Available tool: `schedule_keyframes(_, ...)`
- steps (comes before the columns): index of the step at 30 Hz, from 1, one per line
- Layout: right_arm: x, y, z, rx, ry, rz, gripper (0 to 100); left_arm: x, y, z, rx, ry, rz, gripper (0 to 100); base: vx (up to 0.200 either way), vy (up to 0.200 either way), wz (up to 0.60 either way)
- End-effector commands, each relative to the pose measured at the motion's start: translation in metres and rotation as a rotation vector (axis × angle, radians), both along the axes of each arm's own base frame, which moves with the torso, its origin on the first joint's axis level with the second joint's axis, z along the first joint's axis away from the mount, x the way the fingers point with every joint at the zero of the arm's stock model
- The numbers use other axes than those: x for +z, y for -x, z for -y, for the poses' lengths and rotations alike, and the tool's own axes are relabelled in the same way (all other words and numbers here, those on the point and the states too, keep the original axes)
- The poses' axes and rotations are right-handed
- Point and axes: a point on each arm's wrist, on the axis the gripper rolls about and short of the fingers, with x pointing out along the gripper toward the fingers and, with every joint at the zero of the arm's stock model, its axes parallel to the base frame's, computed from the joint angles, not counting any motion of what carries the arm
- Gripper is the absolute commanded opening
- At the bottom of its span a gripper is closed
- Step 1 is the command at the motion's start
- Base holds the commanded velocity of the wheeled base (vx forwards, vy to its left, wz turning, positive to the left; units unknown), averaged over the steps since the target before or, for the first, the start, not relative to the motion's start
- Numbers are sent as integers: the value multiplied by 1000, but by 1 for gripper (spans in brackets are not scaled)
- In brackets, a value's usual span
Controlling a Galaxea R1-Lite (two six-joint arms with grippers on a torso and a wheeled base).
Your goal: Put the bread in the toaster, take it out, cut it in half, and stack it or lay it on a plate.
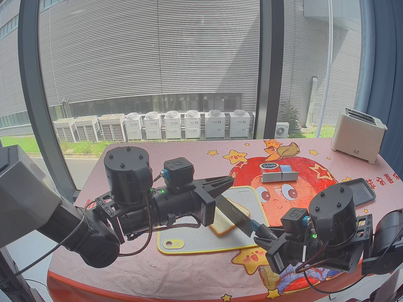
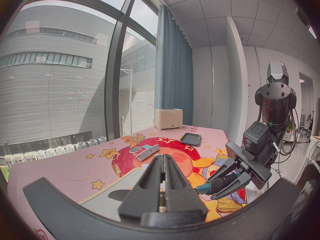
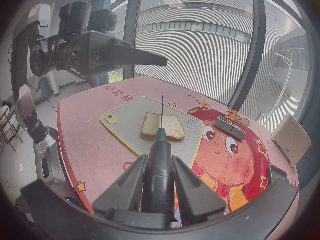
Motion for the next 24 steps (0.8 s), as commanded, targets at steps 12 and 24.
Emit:
schedule_keyframes(12,-7,-2,-1,-5,21,-18,0,-10,-2,5,-10,-18,-21,0,0,0,0)
schedule_keyframes(24,-7,-1,-1,-6,16,-23,0,-26,4,20,-52,-38,-37,0,0,0,0)
